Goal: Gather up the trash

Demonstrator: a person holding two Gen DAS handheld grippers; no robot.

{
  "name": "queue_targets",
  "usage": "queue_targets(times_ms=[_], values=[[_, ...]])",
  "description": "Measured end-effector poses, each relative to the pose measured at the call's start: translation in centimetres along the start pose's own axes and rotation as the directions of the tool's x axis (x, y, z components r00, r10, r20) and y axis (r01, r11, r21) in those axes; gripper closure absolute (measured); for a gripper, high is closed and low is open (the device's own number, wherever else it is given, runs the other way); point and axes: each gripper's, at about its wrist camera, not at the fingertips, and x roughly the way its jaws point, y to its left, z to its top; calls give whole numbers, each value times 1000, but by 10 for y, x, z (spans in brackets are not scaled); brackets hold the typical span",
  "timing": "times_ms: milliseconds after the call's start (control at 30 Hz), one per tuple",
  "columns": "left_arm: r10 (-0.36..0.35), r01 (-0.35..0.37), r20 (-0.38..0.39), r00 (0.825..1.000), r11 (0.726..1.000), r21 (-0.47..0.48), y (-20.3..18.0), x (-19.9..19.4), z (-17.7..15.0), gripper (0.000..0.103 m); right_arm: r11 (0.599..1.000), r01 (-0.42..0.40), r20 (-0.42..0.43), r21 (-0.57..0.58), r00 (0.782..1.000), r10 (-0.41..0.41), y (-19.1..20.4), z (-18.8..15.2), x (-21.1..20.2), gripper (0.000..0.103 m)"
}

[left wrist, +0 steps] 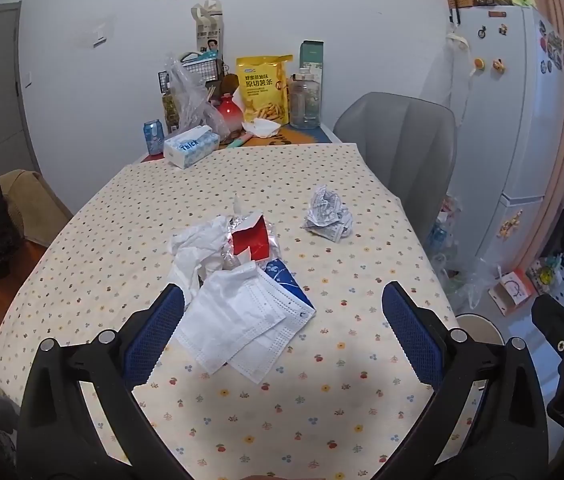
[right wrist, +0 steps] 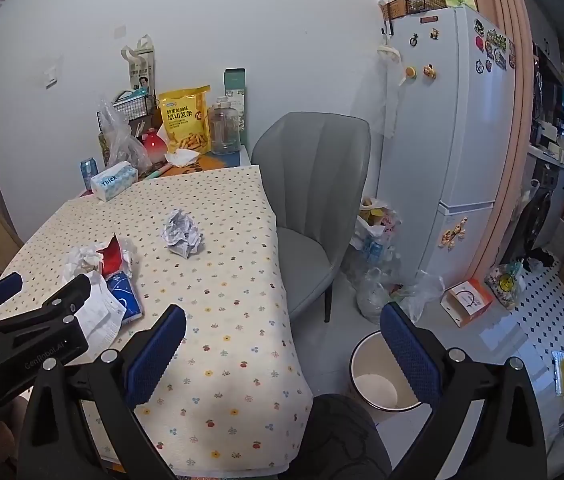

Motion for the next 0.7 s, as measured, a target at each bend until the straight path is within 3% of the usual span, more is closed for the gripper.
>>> queue_targets(times_ms=[700], values=[[-2,2,11,1000,1000,-16,1,-8,4,5,1000,3,18,-6,1000,-3,3,1,-7,8]])
